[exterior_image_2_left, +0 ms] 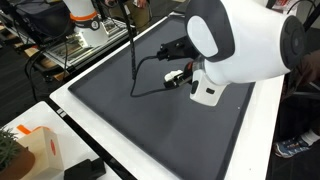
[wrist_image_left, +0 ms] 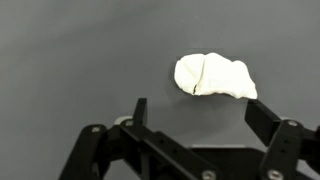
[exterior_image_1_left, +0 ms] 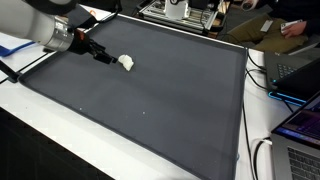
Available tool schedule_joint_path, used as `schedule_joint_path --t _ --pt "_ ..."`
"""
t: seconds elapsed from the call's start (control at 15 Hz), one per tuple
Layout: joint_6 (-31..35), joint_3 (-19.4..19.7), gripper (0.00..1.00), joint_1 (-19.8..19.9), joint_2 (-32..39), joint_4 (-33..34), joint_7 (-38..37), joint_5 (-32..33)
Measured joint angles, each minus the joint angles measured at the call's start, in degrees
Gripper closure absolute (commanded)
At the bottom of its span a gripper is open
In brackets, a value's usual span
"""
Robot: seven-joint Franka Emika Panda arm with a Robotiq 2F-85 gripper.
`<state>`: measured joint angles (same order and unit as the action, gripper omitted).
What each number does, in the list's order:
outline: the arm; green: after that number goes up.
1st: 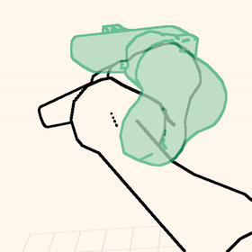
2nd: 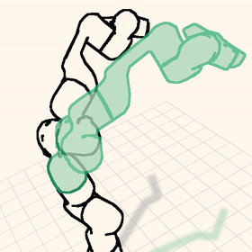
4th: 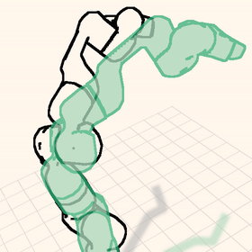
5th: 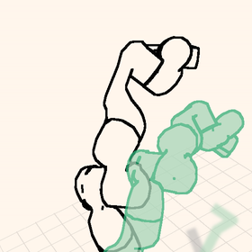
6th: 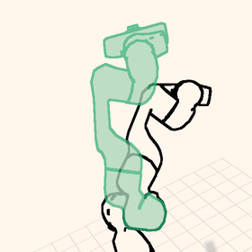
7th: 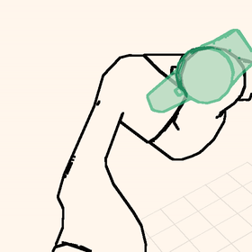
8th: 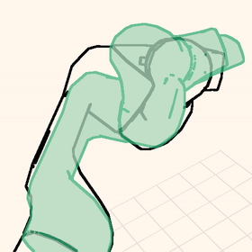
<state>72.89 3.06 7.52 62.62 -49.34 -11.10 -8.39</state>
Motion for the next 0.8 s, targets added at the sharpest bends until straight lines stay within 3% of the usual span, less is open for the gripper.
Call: schedule_joint_path --t 0.2,0.4,0.8 --pt "-0.98 -0.29 0.00 0.17 0.79 1.28 0.14 -0.55" --pt "2.98 -0.55 0.00 -0.05 -2.42 0.10 2.94 -0.55" --pt "16.30 -1.29 0.00 -0.16 -16.99 -12.61 12.40 -0.55"
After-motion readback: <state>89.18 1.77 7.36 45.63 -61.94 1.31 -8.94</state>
